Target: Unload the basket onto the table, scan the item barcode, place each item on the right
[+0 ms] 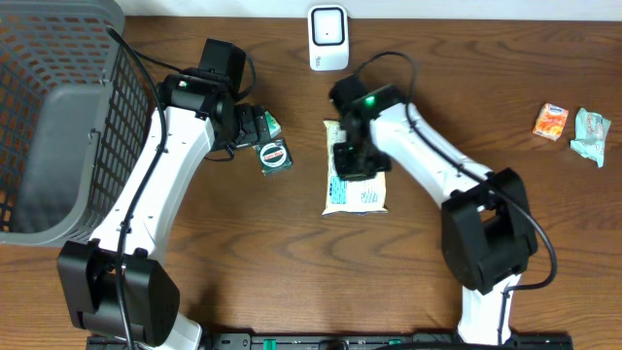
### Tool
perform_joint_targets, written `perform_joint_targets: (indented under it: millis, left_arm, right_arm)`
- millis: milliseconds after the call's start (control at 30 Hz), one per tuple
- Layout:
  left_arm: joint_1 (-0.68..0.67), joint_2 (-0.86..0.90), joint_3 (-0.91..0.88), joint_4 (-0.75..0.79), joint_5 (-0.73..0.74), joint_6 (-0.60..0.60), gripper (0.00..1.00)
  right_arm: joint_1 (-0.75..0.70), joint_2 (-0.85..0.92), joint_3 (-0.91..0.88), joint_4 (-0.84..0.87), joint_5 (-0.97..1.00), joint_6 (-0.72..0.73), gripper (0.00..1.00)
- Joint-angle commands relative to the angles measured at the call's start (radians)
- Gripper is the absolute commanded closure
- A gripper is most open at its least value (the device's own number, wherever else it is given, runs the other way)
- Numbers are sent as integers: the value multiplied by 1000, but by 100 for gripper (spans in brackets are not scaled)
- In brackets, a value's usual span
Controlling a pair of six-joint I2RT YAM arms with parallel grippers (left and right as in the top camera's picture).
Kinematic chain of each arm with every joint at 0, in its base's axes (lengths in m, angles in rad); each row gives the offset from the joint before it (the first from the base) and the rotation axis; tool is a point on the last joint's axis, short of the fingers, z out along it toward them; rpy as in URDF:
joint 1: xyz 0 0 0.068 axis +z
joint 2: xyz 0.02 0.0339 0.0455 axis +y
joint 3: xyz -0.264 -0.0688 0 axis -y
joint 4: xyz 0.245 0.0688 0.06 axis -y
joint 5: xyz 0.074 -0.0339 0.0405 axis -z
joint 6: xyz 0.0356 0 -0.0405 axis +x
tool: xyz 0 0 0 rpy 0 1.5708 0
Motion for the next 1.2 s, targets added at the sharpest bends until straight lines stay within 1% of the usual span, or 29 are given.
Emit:
perform_joint_targets:
  millis: [0, 67, 133, 200, 300, 500, 567, 733, 900, 1067, 1167]
  left_arm:
    - [3, 0, 8, -3, -11, 5, 2]
    - [3, 0, 8, -3, -11, 5, 2]
    - [3, 0, 8, -3, -11, 5, 2]
    - [3, 0, 8, -3, -11, 5, 2]
    - [3, 0, 8, -3, -11, 5, 2]
    - [3, 0, 8, -3, -11, 5, 2]
    - [3, 0, 8, -3, -11, 5, 2]
    - [3, 0, 8, -3, -11, 5, 2]
    - [3, 0, 8, -3, -11, 5, 2]
    - [3, 0, 8, -3, -11, 5, 2]
    - [3, 0, 8, -3, -11, 5, 2]
  right_arm:
    - [59, -2, 1, 34, -9, -21, 91]
    - [79, -1, -3, 46, 31, 21, 77]
    - [97, 0, -6, 55, 68, 78, 77]
    - [116, 0, -17, 87, 71, 92, 70]
    - [127, 0, -36, 113, 71, 102, 66]
    - [130, 0, -114, 143, 74, 147, 67]
    - [127, 0, -126, 136, 107, 148, 68]
    - [105, 0, -114, 21, 296, 206, 65]
    - [50, 0, -71, -73, 405, 206, 62]
    - [-23, 0, -15, -152, 399, 242, 64]
    - [-41, 0, -9, -135, 317, 221, 64]
